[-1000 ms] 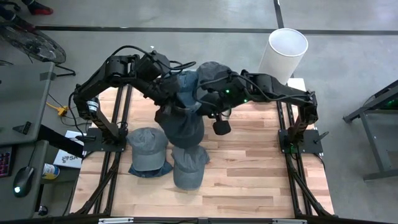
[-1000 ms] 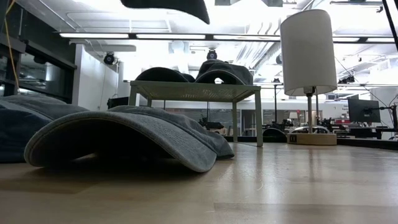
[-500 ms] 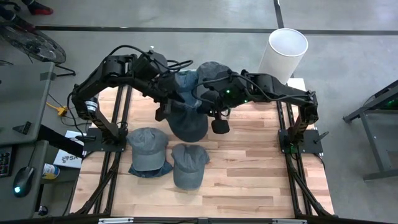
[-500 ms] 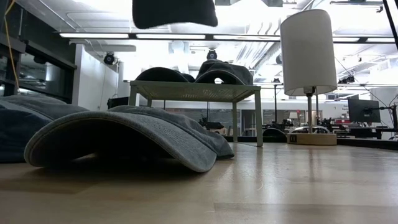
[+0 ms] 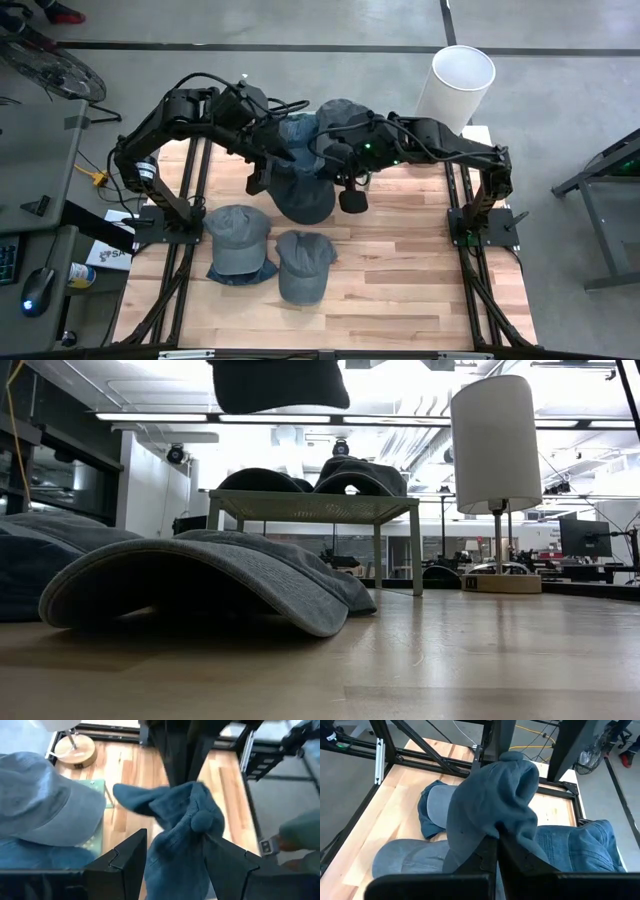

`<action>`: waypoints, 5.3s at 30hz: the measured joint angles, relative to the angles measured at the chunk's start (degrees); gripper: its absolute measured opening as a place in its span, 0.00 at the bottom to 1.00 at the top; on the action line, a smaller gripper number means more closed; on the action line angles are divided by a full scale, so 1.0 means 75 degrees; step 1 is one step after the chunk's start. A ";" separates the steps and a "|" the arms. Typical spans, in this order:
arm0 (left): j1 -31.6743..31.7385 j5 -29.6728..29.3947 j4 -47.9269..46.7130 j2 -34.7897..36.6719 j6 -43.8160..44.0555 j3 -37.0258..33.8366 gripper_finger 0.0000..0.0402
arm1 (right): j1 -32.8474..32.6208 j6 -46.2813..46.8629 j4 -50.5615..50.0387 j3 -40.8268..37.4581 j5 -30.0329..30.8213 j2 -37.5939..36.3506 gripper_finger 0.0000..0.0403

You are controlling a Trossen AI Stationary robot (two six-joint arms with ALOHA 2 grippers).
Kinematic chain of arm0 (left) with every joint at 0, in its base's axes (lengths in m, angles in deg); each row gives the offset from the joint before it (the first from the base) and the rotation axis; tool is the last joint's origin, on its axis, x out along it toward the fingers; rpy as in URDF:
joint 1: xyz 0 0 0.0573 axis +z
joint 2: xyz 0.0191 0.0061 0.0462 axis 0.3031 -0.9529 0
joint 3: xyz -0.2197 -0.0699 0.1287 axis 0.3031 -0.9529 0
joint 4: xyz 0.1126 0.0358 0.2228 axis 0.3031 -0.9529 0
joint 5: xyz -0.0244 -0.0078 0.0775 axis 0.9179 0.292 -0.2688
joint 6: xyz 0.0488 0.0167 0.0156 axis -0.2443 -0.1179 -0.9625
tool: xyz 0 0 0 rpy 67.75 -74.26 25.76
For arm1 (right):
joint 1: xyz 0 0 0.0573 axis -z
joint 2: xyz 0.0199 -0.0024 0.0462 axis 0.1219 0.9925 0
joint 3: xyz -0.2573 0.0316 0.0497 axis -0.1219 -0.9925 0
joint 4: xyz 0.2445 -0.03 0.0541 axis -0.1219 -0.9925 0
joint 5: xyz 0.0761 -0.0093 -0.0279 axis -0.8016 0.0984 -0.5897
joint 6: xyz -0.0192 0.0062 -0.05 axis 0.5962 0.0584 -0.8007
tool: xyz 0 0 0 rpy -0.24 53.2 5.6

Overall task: Pick & Place hat
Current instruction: Stack the right blue cap on the blue cap on the shelf

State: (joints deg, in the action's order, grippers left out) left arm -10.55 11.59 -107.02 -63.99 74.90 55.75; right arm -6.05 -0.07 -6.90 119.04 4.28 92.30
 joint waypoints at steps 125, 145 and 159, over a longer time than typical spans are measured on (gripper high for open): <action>0.3028 -0.0173 -0.0628 0.0259 -0.1153 -0.0002 0.00 | 0.0140 0.1607 -0.0836 0.0000 0.2700 -0.0756 0.47; 0.3008 -0.0188 -0.0614 0.0017 -0.1545 0.0000 0.00 | 0.0142 0.1682 -0.0859 0.0000 0.2700 -0.0756 0.47; 0.3005 -0.0956 -0.0549 -0.0242 -0.1679 -0.0002 0.00 | 0.0140 0.1796 -0.1089 0.0000 0.2840 -0.0753 0.47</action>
State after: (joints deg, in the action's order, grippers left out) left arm 11.98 4.42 -111.14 -65.80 62.31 55.74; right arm -5.00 13.40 -15.07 119.04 25.57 86.65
